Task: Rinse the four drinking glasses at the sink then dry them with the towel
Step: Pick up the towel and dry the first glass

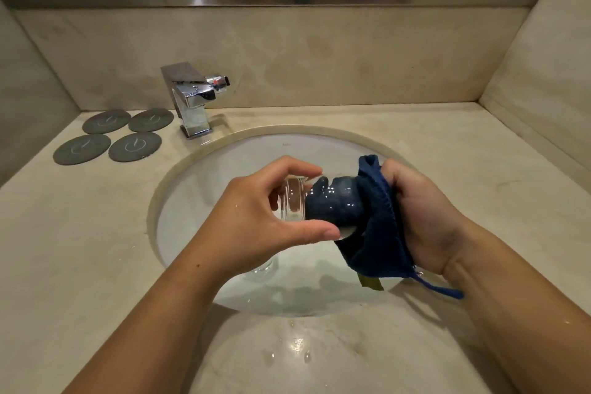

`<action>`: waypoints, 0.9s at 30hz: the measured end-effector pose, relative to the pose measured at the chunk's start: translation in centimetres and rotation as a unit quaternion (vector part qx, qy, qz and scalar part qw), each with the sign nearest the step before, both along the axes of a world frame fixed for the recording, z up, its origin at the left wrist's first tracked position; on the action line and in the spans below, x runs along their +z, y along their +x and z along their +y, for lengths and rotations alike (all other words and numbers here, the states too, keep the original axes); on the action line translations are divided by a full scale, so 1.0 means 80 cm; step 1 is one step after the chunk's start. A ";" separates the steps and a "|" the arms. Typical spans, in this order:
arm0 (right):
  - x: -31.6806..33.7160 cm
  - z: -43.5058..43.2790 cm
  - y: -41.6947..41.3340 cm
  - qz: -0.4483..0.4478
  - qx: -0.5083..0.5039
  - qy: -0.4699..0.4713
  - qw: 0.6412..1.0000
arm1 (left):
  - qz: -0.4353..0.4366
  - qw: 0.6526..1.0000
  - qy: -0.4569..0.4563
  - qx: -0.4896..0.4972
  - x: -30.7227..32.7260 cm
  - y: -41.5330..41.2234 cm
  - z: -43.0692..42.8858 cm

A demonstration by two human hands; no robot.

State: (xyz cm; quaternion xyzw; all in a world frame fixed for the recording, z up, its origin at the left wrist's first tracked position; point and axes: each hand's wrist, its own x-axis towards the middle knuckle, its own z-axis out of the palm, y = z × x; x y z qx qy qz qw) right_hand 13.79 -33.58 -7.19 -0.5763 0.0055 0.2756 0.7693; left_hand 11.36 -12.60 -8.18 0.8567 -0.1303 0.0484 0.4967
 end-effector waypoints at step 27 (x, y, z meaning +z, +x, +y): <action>-0.021 -0.026 -0.016 -0.186 -0.006 -0.051 0.981 | 0.150 0.982 -0.112 0.028 -0.015 -0.001 -0.027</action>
